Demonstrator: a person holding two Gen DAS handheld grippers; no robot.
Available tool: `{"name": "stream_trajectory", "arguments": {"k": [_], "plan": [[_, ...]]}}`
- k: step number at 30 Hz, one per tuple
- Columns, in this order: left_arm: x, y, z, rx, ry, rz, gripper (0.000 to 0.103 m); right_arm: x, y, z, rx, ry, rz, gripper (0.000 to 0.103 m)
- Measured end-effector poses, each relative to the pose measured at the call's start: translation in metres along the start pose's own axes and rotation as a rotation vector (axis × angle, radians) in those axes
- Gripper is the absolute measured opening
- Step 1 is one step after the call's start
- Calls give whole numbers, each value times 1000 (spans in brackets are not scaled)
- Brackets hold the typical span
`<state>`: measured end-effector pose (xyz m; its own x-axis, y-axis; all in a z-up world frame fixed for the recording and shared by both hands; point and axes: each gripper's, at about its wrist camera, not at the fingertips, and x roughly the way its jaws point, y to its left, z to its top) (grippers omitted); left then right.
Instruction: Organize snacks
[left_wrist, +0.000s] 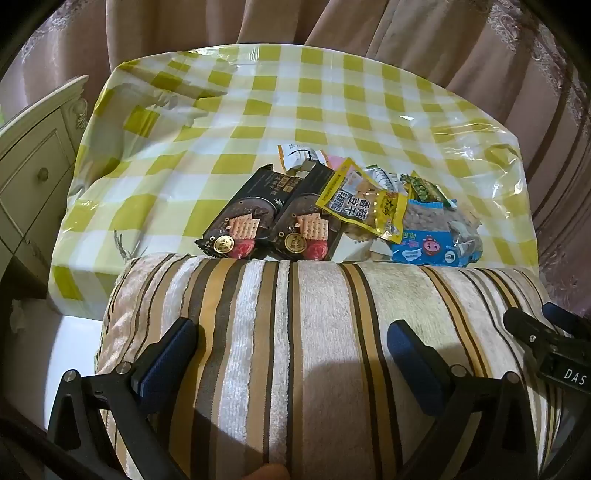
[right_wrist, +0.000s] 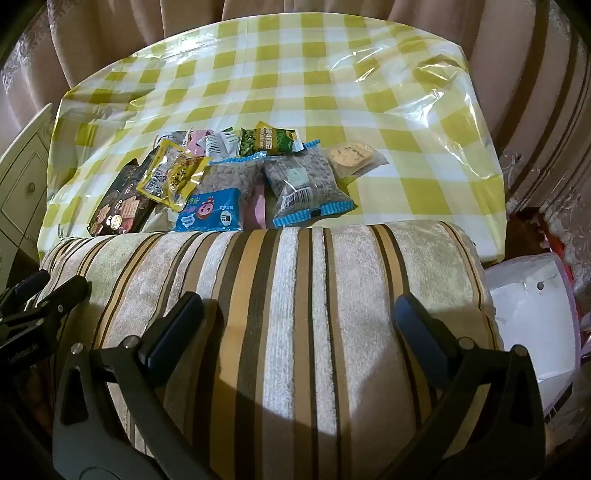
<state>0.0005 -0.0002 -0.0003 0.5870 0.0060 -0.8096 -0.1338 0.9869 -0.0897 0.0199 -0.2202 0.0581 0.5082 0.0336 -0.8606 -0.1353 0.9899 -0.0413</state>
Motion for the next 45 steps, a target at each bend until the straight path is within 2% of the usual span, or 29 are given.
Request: {"name": "stream_trajectory", "arguments": {"k": [17,45], "plan": [[-1,3,-2,-49,-11,-2,103,0,0,0,2,10,1,103],[1,0,0,-43,-21,20,103,0,0,-1,0,-4,-4,103]]}}
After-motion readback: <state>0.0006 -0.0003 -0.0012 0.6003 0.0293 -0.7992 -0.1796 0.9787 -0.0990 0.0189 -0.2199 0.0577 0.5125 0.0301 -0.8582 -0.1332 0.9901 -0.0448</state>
